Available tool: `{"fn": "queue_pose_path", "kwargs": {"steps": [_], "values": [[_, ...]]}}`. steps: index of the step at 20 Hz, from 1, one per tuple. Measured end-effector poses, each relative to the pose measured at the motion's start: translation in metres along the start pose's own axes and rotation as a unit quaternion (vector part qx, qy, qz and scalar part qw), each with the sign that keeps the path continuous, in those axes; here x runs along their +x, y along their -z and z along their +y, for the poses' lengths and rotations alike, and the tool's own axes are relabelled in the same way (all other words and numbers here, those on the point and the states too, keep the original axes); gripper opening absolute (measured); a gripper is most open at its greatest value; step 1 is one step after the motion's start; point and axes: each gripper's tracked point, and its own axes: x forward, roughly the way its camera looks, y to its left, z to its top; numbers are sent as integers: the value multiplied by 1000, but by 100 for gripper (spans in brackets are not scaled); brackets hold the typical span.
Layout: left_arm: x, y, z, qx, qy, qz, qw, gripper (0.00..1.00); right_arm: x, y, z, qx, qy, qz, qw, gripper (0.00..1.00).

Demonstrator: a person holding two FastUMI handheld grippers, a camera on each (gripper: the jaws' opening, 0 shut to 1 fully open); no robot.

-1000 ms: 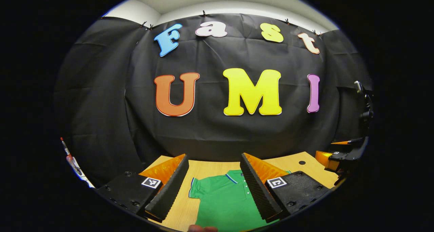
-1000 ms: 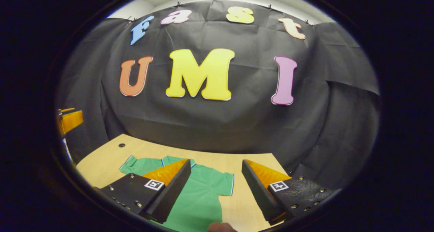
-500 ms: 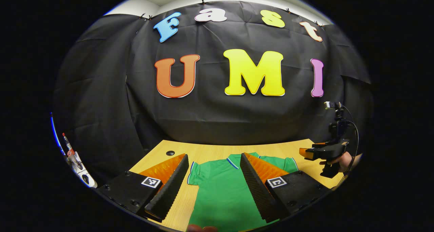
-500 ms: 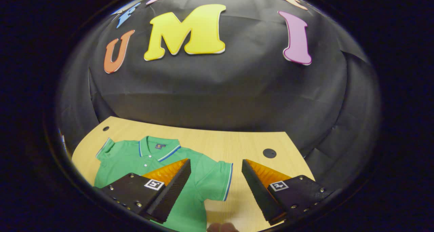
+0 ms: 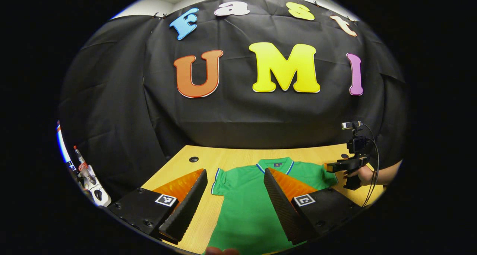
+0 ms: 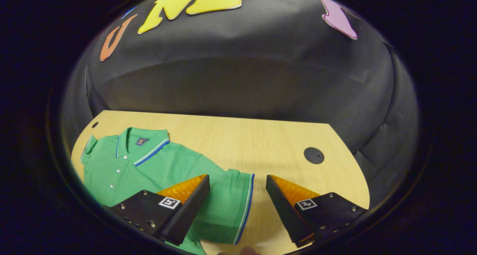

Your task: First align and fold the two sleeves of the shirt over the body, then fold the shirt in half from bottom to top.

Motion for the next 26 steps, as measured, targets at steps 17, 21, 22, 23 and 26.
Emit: {"fn": "queue_pose_path", "kwargs": {"steps": [17,21,22,23,26], "values": [[3,14,20,-2,-18,13,1000,98,4,12,4,36,-24,10,999,16],[-1,12,29,-2,-25,10,1000,98,1,9,10,8,-17,17,1000,2],[-2,12,31,-4,-26,8,1000,98,-2,8,10,7,-16,20,1000,1],[-2,13,33,-9,-28,8,1000,98,-4,6,9,11,-15,18,1000,1],[-2,19,38,-23,-30,16,999,98,-15,-3,8,32,-3,11,999,1]]}}
